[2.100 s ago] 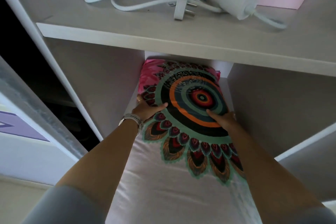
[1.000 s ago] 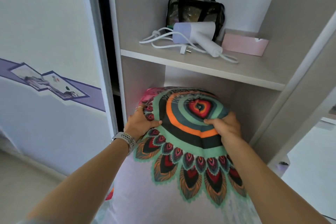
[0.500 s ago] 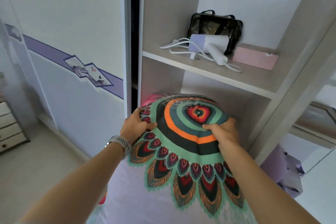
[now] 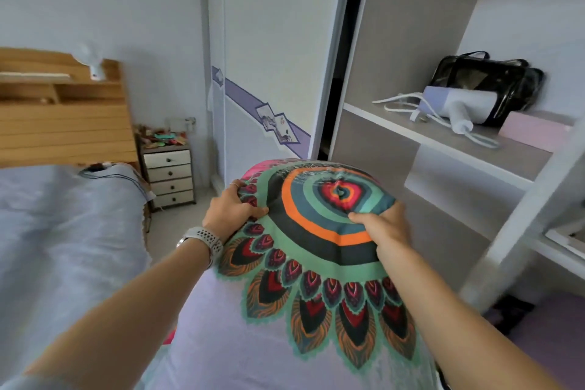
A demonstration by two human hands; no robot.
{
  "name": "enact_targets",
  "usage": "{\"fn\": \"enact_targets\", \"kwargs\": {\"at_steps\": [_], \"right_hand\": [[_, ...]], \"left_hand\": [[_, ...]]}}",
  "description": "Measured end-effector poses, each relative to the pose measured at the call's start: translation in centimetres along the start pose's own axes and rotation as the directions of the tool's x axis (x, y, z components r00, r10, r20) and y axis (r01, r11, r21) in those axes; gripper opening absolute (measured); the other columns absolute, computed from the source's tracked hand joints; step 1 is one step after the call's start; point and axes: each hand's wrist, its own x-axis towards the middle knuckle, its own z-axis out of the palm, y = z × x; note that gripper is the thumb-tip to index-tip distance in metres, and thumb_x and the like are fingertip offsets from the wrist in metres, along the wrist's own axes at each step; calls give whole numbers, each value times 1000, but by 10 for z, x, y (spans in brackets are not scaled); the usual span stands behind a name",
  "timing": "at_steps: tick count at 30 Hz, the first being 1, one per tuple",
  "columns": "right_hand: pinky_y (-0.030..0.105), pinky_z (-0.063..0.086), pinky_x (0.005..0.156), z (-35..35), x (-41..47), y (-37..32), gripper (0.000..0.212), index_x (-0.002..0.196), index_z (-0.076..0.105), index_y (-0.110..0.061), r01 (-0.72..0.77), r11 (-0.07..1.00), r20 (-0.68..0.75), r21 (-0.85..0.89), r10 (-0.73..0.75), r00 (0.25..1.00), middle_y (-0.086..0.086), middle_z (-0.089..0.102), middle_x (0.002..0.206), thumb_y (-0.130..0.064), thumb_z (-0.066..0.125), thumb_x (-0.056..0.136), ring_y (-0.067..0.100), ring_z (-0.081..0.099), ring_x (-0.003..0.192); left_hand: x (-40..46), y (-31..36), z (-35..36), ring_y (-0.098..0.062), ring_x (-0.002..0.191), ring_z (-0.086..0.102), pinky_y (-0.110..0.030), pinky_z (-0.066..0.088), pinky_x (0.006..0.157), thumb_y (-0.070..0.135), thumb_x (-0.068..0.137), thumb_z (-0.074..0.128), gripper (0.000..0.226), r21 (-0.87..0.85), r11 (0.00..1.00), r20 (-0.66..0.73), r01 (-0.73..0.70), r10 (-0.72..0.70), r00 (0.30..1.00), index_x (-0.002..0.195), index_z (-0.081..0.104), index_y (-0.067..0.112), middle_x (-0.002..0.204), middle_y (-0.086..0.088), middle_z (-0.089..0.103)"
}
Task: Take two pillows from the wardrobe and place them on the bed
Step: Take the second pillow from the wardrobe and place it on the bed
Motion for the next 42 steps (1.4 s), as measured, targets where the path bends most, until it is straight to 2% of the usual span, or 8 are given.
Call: {"fn": "enact_targets", "kwargs": {"at_steps": [5,8,14,20,23,34,39,42], "right_hand": [[36,42,71,55,-30,-43,69,107,41,-22,128,991,156,-24,-123,980,-6,49,90,-35,88,58,23,50,79],[37,41,73,96,-44,-66,73,112,37,-22,204,979,256,-31,-189,948,-1,48,102,-35,87,61,27,52,89],[40,43,73,181,-59,-113,78,117,34,-21,319,946,404,-57,-270,874,11,58,126,-37,87,61,34,58,100],[43,49,79,255,-47,-147,79,121,35,-19,336,940,450,-55,-278,849,11,58,126,-37,86,63,34,58,99],[42,47,75,283,-32,-158,77,119,33,-21,325,944,456,-48,-269,849,10,57,125,-37,85,64,27,49,87],[43,50,78,357,44,-194,80,126,35,-18,336,937,460,-96,-257,850,9,57,122,-37,83,66,27,51,89],[42,49,79,413,104,-208,83,129,35,-17,348,932,490,-98,-259,832,10,57,126,-38,84,65,34,58,105],[40,46,74,449,140,-224,84,128,35,-18,365,927,520,-92,-268,811,10,58,125,-38,84,64,30,55,96]], "left_hand": [[-25,-19,-81,-23,92,67,-41,54,89,51,48,82,84,-12,999,-185,46,-48,982,124,51,32,99,5,72],[-34,-33,-123,-22,90,69,-44,55,88,45,52,83,74,-40,997,-269,66,-75,960,118,51,33,95,3,73],[-28,-65,-189,-6,59,70,-25,57,60,40,54,85,57,-84,990,-399,113,-137,907,102,52,39,74,12,72],[33,-87,-238,-20,81,71,-44,56,86,48,47,83,70,-40,986,-438,161,-162,884,109,53,34,86,5,74],[66,-94,-249,-16,77,70,-43,56,84,54,43,82,71,-17,987,-447,161,-151,882,106,52,37,82,9,74],[178,-112,-246,-22,83,70,-44,57,85,48,51,84,74,-45,985,-414,167,-171,894,116,52,32,91,3,73],[242,-118,-236,-21,84,69,-43,56,86,49,51,83,73,-37,980,-448,196,-192,873,115,52,32,91,3,73],[283,-121,-233,-21,85,68,-44,55,87,49,51,82,73,-46,974,-479,224,-218,850,115,51,34,92,4,72]]}}
